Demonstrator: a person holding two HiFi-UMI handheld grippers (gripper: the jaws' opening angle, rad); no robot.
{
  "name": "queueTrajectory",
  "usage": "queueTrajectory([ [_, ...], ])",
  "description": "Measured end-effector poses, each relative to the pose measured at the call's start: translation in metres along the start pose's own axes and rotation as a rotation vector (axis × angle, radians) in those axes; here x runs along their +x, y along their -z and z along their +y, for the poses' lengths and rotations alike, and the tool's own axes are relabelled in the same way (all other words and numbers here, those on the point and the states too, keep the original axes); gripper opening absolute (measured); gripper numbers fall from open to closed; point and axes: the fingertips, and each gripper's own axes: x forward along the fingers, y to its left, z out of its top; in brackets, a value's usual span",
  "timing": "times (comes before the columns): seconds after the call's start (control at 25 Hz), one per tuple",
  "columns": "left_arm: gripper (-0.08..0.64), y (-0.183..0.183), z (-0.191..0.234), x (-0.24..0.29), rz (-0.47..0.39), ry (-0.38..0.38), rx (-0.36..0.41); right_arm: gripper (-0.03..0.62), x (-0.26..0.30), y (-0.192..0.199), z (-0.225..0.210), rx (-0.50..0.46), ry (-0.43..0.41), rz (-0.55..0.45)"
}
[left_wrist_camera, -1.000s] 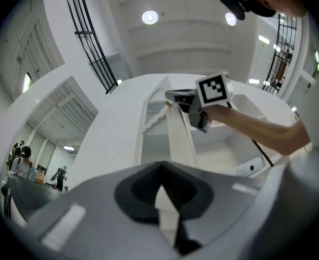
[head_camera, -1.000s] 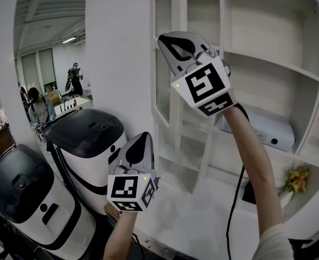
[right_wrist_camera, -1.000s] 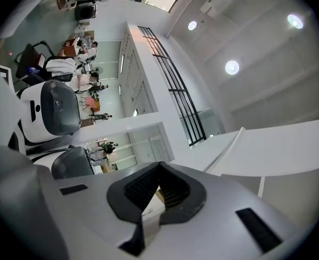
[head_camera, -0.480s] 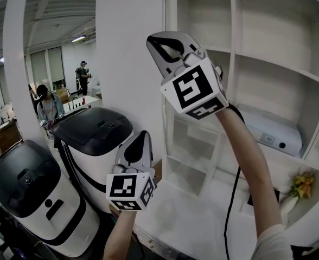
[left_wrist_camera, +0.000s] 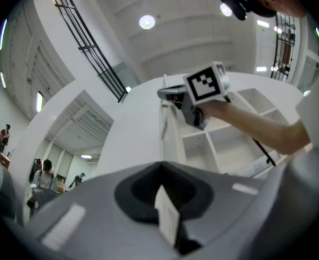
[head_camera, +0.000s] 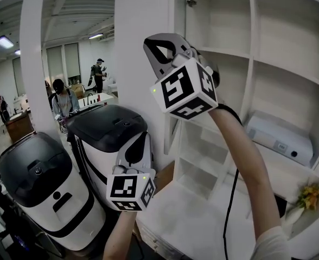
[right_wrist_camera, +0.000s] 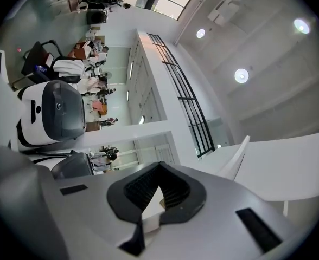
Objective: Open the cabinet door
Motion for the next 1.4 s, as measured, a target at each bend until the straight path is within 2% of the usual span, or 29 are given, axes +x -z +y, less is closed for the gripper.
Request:
queueTrajectory([
  [0.2, 0.006, 0.002, 0.026, -0.012, 0.019, -0.061, 0.021, 0.000, 0.031, -0.007, 0.020, -0.050, -0.002, 0.035],
  [0.44, 0.006, 0.004, 0.057, -0.026, 0.039, -0.136, 0.059, 0.000, 0.067, -0.008, 0.036, -0.022, -0.004, 0.055],
  [0.6, 0.006, 0.001, 0.080, -0.034, 0.039, -0.191, 0.077, 0.000, 0.097, 0.005, 0.050, -0.101, 0.005, 0.092],
  [0.68, 0.006, 0.002, 0.089, -0.036, 0.042, -0.210, 0.081, 0.000, 0.113, 0.009, 0.060, -0.099, -0.013, 0.105],
  [0.76, 0.006, 0.003, 0.096, -0.039, 0.048, -0.223, 0.089, 0.000, 0.124, 0.007, 0.064, -0.087, -0.006, 0.107],
  [0.88, 0.006, 0.007, 0.106, -0.042, 0.058, -0.240, 0.099, 0.000, 0.130, 0.007, 0.065, -0.125, 0.021, 0.112],
  [1.08, 0.006, 0.009, 0.119, -0.046, 0.063, -0.269, 0.095, 0.000, 0.134, 0.007, 0.065, -0.111, 0.020, 0.094],
  [1.4, 0.006, 0.002, 0.119, -0.036, 0.044, -0.263, 0.107, 0.000, 0.132, 0.005, 0.063, -0.085, 0.025, 0.060],
])
